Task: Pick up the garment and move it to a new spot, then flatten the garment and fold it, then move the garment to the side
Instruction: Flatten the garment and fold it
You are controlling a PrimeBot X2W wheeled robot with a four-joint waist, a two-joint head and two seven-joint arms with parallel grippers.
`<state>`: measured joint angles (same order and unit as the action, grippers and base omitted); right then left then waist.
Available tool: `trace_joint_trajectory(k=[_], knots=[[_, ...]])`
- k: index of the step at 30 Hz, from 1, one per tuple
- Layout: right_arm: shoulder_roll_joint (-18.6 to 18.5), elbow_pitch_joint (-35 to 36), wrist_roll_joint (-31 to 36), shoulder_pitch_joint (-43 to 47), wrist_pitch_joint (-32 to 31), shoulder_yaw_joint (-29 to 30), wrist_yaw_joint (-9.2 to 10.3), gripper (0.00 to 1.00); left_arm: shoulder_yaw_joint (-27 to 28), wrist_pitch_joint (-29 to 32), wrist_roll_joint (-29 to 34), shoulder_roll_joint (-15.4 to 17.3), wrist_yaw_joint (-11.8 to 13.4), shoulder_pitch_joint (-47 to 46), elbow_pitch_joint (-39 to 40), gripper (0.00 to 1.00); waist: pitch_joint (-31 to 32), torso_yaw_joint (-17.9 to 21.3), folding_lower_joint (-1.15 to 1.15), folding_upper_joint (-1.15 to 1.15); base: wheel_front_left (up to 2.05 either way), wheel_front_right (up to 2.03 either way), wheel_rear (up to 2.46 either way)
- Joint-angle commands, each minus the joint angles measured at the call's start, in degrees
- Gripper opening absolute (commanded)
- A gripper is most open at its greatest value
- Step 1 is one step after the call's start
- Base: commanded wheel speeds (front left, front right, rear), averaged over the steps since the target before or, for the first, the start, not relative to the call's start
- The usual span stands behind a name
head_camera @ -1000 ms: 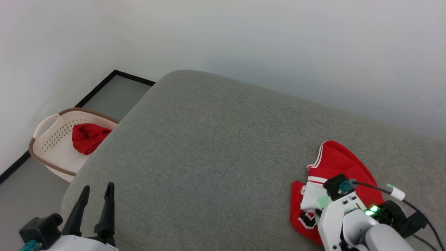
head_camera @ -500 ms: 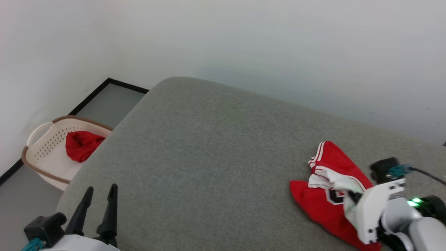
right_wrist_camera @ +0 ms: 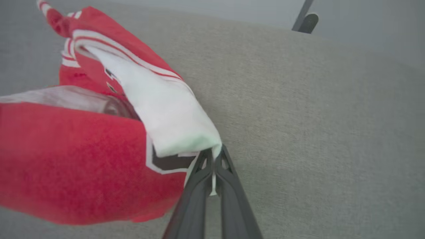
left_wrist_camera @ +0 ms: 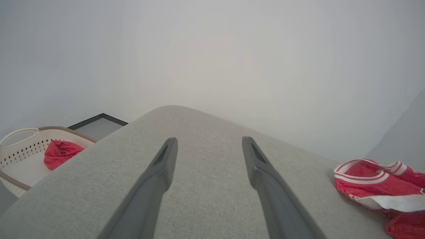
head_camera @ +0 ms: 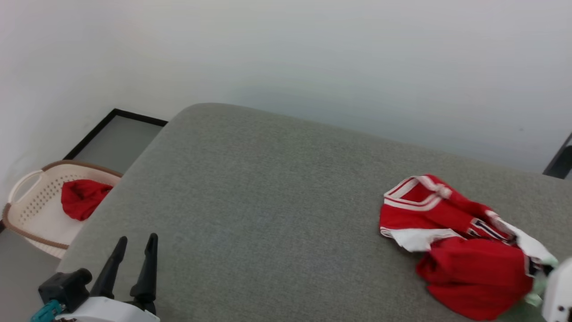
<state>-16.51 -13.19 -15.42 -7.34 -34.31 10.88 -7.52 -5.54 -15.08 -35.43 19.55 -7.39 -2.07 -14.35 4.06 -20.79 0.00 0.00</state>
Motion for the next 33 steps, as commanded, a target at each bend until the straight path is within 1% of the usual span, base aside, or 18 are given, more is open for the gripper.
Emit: trace_joint_trajectory(k=[1,7,12,14,15,18,22,28,33], knots=[[0.23,-1.34,1.0,1.0,0.62,2.68,0.06,0.0,-0.25,0.02,-0.34,-0.23,-0.13,-0.46,-0.2,1.0,-0.74,0.93,0.0,0.0,0.0,0.0,0.0],[0.62,-6.81,4.79,1.09,3.79,8.6,0.06,0.0,-0.67,-0.03,-0.33,-0.41,-0.15,-1.22,-0.33,1.0,-2.14,2.34,0.0,0.0,0.0,0.0,0.0],[1.37,-10.78,6.54,-0.89,6.28,9.76,0.06,0.0,-0.98,-0.04,-0.46,-0.27,-0.15,-1.4,-0.59,1.0,-2.78,3.32,0.0,0.0,0.0,0.0,0.0],[1.27,-12.17,7.48,-1.81,7.86,9.53,0.06,0.53,-1.22,-0.04,-0.52,-0.14,-0.15,-1.57,-0.67,1.0,-3.05,3.86,0.0,0.0,0.0,0.0,0.0],[1.41,-13.28,7.61,-2.94,9.24,8.7,0.06,1.0,-1.4,-0.04,-0.66,0.0,-0.15,-1.78,-0.74,1.0,-3.2,4.5,0.0,0.0,0.0,0.0,0.0],[1.59,-13.55,7.34,-3.95,10.21,7.67,0.06,1.0,-1.74,-0.03,-0.71,0.18,-0.16,-1.8,-0.71,1.0,-3.19,5.19,0.0,0.0,0.0,0.0,0.0],[0.74,-11.37,6.62,-4.94,12.74,4.52,0.06,1.0,-1.65,-0.03,-0.84,0.58,-0.15,-1.98,-0.38,1.0,-3.37,6.76,0.0,0.0,0.0,0.0,0.0],[-0.65,-5.95,4.05,-3.86,17.63,-0.79,0.05,1.0,-1.23,-0.04,-1.03,1.18,-0.05,-2.14,0.42,1.0,-3.67,9.65,0.0,0.0,0.0,0.0,0.0],[-1.22,-0.61,4.01,-1.59,23.04,-4.47,0.06,1.0,-1.42,0.12,-1.23,1.62,0.0,-2.33,1.83,1.0,-3.66,11.76,0.0,0.0,0.0,0.0,0.0]])
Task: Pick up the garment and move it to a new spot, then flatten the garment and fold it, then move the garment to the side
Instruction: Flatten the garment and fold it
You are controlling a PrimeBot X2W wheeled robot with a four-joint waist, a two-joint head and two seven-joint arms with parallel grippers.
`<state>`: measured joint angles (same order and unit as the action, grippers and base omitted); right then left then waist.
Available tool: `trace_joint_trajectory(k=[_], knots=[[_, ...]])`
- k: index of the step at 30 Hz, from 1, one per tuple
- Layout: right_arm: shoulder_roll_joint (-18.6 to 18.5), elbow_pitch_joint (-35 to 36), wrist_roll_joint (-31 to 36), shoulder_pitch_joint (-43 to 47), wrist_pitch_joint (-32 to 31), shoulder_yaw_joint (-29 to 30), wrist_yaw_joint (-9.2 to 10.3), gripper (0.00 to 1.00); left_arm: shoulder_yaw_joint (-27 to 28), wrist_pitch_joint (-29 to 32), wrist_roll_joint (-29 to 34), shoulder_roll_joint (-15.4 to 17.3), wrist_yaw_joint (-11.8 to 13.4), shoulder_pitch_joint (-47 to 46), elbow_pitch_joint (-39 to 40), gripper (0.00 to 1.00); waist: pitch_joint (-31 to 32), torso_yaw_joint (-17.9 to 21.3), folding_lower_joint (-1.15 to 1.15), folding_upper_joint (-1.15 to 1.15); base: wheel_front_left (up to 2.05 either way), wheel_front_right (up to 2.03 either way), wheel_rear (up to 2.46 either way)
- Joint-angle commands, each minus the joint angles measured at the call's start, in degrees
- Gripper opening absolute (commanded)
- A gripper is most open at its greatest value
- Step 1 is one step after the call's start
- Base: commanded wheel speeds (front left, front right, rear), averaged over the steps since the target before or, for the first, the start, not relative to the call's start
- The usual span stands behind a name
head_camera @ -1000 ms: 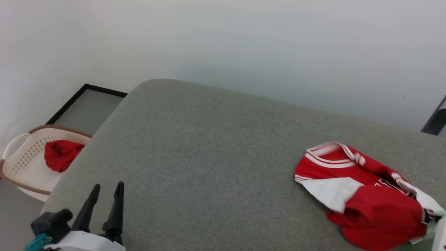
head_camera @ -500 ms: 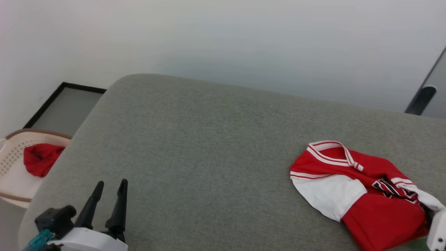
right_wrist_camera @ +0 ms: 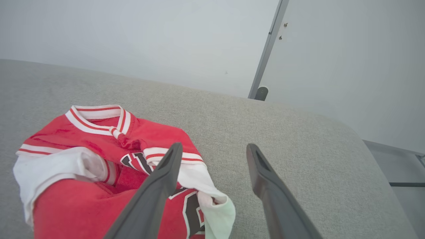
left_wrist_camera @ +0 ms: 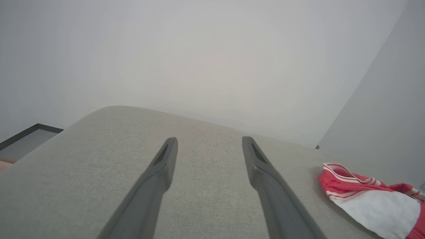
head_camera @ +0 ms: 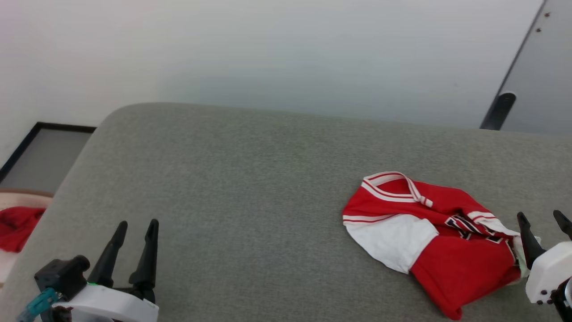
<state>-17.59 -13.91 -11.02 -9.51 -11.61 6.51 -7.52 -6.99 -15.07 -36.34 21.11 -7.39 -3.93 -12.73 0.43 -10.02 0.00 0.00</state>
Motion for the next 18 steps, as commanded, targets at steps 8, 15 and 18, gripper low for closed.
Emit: trace_joint_trajectory(k=[8,15,18], knots=[[1.81,4.63,2.84,4.4,9.1,-2.9,0.06,1.0,-0.35,0.46,-1.0,1.29,-0.02,0.0,2.84,1.0,-0.52,4.23,0.0,0.0,0.0,0.0,0.0],[2.2,3.78,4.28,3.61,9.45,-4.62,0.06,1.0,-0.54,0.88,-1.26,1.78,0.1,-0.15,3.53,1.0,-0.79,5.4,0.0,0.0,0.0,0.0,0.0],[1.35,2.67,4.14,1.81,7.24,-5.24,0.06,1.0,-1.2,1.07,-1.26,1.58,0.07,-0.58,3.45,1.0,-0.88,4.8,0.0,0.0,0.0,0.0,0.0]])
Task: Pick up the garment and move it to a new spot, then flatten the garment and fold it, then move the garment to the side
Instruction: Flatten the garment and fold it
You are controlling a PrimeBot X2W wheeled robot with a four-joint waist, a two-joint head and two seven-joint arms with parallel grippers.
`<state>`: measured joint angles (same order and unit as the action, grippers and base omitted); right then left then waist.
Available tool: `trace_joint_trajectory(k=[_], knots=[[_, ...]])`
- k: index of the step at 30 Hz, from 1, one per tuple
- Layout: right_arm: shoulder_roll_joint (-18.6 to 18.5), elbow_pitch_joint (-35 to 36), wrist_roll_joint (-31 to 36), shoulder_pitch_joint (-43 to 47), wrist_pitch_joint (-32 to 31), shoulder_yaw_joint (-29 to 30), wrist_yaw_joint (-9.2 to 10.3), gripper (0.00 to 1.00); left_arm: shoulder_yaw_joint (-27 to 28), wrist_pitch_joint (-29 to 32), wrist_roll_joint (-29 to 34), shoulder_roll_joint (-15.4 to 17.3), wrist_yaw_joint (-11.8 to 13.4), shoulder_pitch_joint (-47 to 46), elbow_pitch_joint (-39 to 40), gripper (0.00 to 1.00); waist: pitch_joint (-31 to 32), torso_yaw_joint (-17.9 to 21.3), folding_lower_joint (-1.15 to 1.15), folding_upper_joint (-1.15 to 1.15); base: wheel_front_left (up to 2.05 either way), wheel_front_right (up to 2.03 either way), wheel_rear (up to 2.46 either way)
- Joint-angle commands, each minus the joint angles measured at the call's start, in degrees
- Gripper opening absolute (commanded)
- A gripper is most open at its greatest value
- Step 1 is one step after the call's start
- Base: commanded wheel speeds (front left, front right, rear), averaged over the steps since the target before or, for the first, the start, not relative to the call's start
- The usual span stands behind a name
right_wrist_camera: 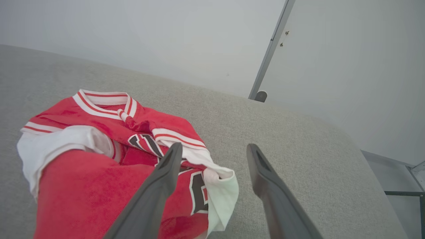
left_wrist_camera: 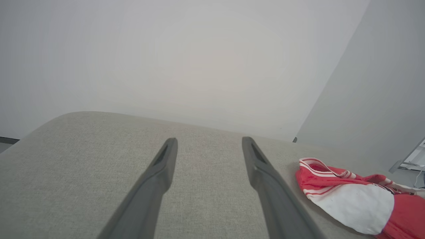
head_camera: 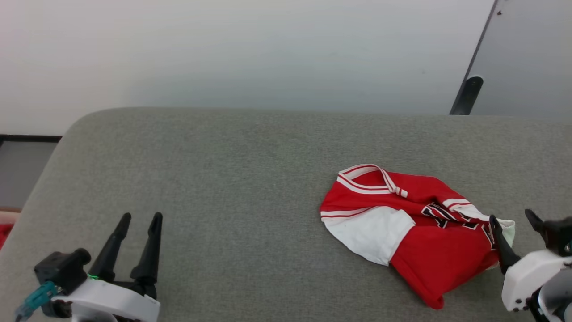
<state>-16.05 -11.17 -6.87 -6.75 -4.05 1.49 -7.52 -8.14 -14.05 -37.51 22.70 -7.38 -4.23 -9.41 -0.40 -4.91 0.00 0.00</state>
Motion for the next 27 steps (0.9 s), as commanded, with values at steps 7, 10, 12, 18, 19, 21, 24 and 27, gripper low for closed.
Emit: trace_joint_trajectory(k=[7,10,12,18,19,21,24,27], knots=[[-3.16,-3.16,-1.97,-4.57,-8.07,-2.29,0.06,1.0,-0.86,-0.64,0.29,-1.07,-0.02,-0.44,-0.54,1.0,-0.95,-3.56,0.0,0.0,0.0,0.0,0.0],[-4.29,-4.68,-2.79,-5.66,-11.16,-2.6,0.06,1.0,-0.66,-0.89,0.56,-1.65,-0.04,-0.44,-0.78,1.0,-1.71,-5.27,0.0,0.0,0.0,0.0,0.0],[-4.93,-5.69,-3.4,-6.65,-13.26,-2.53,0.06,1.0,-0.32,-1.03,0.88,-2.02,-0.06,-0.48,-0.94,1.0,-2.18,-6.32,0.0,0.0,0.0,0.0,0.0],[-6.74,-7.93,-4.79,-8.31,-19.09,-2.99,0.06,1.0,1.35,-1.15,2.51,-3.81,-0.11,-0.69,-0.59,1.0,-3.58,-9.1,0.0,0.0,0.0,0.0,0.0],[-7.0,-8.32,-5.13,-8.59,-20.07,-3.13,0.06,1.0,1.93,-1.16,2.92,-4.28,-0.12,-0.59,-0.28,1.0,-3.79,-9.43,0.0,0.0,0.0,0.0,0.0],[-7.44,-8.79,-5.54,-9.14,-21.75,-3.23,0.06,0.91,3.3,-1.18,3.9,-5.21,-0.13,-0.33,0.4,1.0,-4.16,-10.01,0.0,0.0,0.0,0.0,0.0],[-7.41,-8.62,-6.97,-9.68,-24.08,-3.55,0.06,1.0,4.36,-1.08,4.98,-6.57,-0.15,0.44,1.08,1.0,-4.49,-10.61,0.0,0.0,0.0,0.0,0.0],[-8.17,-8.04,-8.43,-9.32,-27.96,-4.45,0.06,1.0,5.2,-1.07,5.5,-7.53,-0.15,1.01,1.73,1.0,-4.67,-10.87,0.0,0.0,0.0,0.0,0.0]])
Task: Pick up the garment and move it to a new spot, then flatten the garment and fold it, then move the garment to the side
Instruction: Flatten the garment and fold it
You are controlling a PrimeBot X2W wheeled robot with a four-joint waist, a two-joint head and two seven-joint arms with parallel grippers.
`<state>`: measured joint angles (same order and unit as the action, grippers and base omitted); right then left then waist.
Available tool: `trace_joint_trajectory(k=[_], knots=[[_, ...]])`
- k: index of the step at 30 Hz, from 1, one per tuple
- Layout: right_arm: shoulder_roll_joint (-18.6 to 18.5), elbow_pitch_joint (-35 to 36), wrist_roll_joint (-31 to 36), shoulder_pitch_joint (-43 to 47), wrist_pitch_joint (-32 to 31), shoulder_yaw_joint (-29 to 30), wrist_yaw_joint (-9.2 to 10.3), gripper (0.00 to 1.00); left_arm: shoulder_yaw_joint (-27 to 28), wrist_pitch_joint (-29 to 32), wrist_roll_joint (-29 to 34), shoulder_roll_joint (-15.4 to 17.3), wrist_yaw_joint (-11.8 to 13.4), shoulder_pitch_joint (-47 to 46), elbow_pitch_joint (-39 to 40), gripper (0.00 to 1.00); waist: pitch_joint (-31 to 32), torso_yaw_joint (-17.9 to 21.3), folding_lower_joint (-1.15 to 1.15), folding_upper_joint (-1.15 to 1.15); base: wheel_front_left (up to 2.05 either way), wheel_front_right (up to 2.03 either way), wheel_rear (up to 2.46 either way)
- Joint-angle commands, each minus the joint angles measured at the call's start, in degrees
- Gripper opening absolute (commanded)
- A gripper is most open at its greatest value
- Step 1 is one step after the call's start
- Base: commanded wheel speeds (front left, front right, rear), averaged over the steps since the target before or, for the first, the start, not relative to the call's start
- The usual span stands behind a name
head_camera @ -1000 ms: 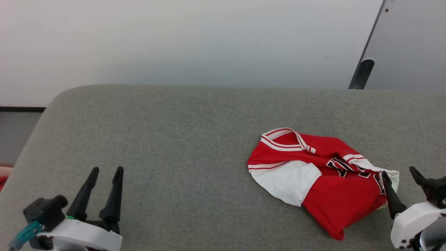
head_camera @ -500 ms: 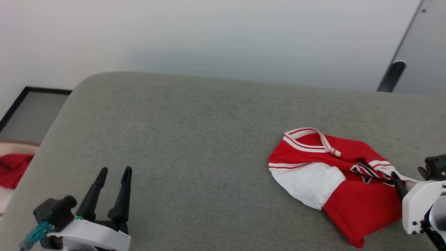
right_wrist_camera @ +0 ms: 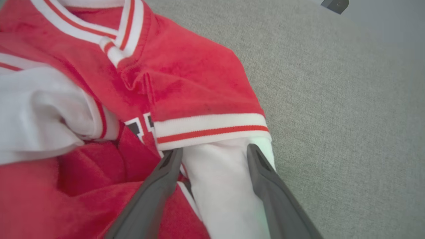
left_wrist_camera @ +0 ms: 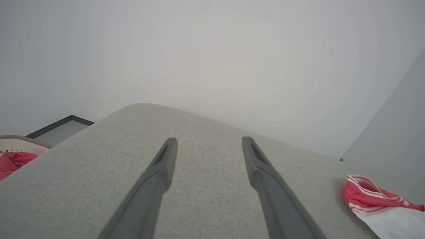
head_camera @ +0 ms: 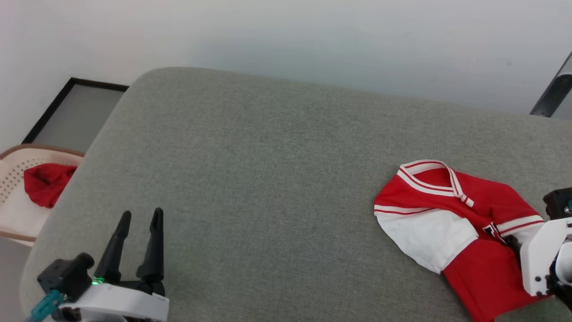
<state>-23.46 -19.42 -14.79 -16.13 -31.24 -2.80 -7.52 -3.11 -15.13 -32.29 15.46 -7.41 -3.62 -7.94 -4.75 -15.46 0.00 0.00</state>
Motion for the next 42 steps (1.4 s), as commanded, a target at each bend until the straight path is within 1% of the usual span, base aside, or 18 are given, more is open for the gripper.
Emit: trace_joint_trajectory(k=[1,7,8,9,10,17,20,23,27,30,35,37,40,41,42], knots=[[-1.0,0.15,-0.7,0.17,-2.32,-0.14,0.06,1.0,0.43,0.02,0.48,-0.49,-0.12,0.47,0.49,1.0,-0.38,-0.38,0.0,0.0,0.0,0.0,0.0],[-1.59,0.93,-1.65,1.13,-9.43,-0.37,0.06,1.0,0.85,0.01,0.7,-1.38,-0.13,0.89,0.98,1.0,-0.76,-0.71,0.0,0.0,0.0,0.0,0.0],[-1.64,1.11,-1.66,1.27,-10.28,-0.59,0.06,0.55,0.89,0.01,0.61,-1.46,-0.13,0.78,1.01,1.0,-0.85,-0.71,0.0,0.0,0.0,0.0,0.0],[-1.72,1.37,-1.61,1.22,-10.64,-0.61,0.06,0.22,0.9,0.01,0.52,-1.52,-0.13,0.65,1.05,1.0,-0.97,-0.72,0.0,0.0,0.0,0.0,0.0],[-1.79,1.49,-1.61,1.06,-10.97,-0.51,0.06,0.0,0.93,0.01,0.43,-1.53,-0.13,0.5,1.08,1.0,-1.1,-0.72,0.0,0.0,0.0,0.0,0.0],[-1.59,2.87,-1.81,-0.66,-12.04,0.55,0.06,0.0,0.92,0.01,0.13,-1.7,-0.13,0.0,0.75,1.0,-1.41,-0.51,0.0,0.0,0.0,0.0,0.0],[-0.93,4.26,-3.78,-1.05,-12.97,1.86,0.05,0.0,0.98,0.01,0.08,-1.62,-0.13,0.23,0.61,1.0,-1.26,-0.2,0.0,0.0,0.0,0.0,0.0],[-0.32,5.52,-5.82,-1.79,-13.93,4.83,0.06,0.0,1.21,0.01,0.1,-1.59,-0.14,0.53,0.68,1.0,-1.12,0.21,0.0,0.0,0.0,0.0,0.0],[0.69,6.23,-7.29,-2.87,-14.47,10.97,0.06,0.0,1.03,0.01,0.14,-1.65,-0.14,0.67,0.66,1.0,-0.85,0.5,0.0,0.0,0.0,0.0,0.0],[1.29,5.27,-5.47,-3.34,-14.06,16.65,0.06,0.0,0.7,0.01,0.04,-1.62,-0.14,0.76,0.65,1.0,-0.61,0.59,0.0,0.0,0.0,0.0,0.0],[2.6,0.92,0.47,-2.88,-12.1,25.89,0.05,0.0,0.09,0.0,-0.16,-1.3,-0.14,1.07,0.45,1.0,-0.17,0.52,0.0,0.0,0.0,0.0,0.0],[3.23,-1.23,2.95,-1.9,-11.19,27.95,0.05,0.0,-0.31,0.0,-0.31,-1.1,-0.14,1.16,0.33,1.0,0.01,0.46,0.0,0.0,0.0,0.0,0.0],[4.61,-4.12,4.84,-1.41,-9.81,29.69,0.05,0.0,-0.88,0.0,-0.41,-0.77,-0.14,1.26,0.13,1.0,0.2,0.57,0.0,0.0,0.0,0.0,0.0],[4.76,-4.83,5.56,-1.23,-9.08,29.75,0.06,0.24,-1.21,0.0,-0.44,-0.55,-0.14,1.27,0.01,1.0,0.23,0.67,0.0,0.0,0.0,0.0,0.0],[4.82,-5.46,6.15,-1.15,-8.19,29.6,0.06,0.58,-1.35,0.0,-0.53,-0.35,-0.14,1.22,-0.11,1.0,0.25,0.8,0.0,0.0,0.0,0.0,0.0]])
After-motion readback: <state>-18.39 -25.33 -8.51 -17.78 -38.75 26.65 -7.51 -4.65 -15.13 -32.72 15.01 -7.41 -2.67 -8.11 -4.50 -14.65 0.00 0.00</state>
